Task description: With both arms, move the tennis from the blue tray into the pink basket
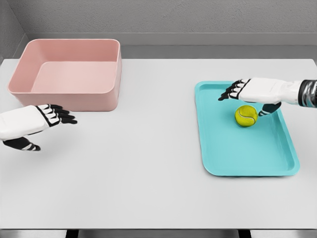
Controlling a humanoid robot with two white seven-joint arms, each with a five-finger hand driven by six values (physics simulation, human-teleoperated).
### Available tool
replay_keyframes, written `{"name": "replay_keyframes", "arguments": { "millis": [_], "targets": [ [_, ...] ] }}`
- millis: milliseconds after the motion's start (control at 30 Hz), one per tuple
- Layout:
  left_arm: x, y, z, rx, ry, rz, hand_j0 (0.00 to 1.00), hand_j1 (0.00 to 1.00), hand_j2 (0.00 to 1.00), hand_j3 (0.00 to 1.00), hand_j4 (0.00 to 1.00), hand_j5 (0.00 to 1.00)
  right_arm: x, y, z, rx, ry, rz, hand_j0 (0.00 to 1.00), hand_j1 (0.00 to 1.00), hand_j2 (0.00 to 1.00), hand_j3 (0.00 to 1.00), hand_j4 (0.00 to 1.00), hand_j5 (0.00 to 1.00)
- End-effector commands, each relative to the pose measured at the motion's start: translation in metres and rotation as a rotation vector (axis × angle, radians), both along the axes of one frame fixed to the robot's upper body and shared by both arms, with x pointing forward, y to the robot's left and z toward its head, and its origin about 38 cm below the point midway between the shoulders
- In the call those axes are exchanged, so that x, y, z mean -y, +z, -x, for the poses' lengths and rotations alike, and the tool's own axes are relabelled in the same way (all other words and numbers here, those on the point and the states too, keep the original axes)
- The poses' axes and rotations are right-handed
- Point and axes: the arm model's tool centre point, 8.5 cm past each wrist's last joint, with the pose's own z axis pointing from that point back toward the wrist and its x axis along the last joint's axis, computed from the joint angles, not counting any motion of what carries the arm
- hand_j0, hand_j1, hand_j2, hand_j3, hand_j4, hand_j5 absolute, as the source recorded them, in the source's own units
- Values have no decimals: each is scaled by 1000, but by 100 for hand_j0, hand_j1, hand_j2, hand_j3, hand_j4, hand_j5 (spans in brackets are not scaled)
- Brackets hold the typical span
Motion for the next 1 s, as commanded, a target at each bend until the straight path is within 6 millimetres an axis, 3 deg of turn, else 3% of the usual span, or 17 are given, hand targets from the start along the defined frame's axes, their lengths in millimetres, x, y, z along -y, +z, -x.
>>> {"name": "replay_keyframes", "arguments": {
  "millis": [0,367,667,800,967],
  "targets": [
    [-8,1,-2,-1,26,-2,100,100,100,100,100,100,0,-11,3,-33,5,19,100,100,100,100,100,100],
    [-8,-1,-2,-7,24,-4,100,100,100,100,100,100,14,-39,2,-108,-41,50,100,100,100,100,100,100],
    [-6,-1,-1,-8,20,-2,100,100,100,100,100,100,8,-46,-2,-119,-45,37,99,99,99,99,99,99],
    [-6,-1,-2,-6,19,1,100,100,100,100,100,100,7,-49,-4,-118,-47,50,90,90,90,90,90,90],
    [-6,-1,-2,-5,20,1,100,100,100,100,100,100,9,-52,-5,-123,-55,53,86,86,86,86,86,86]
  ]
}}
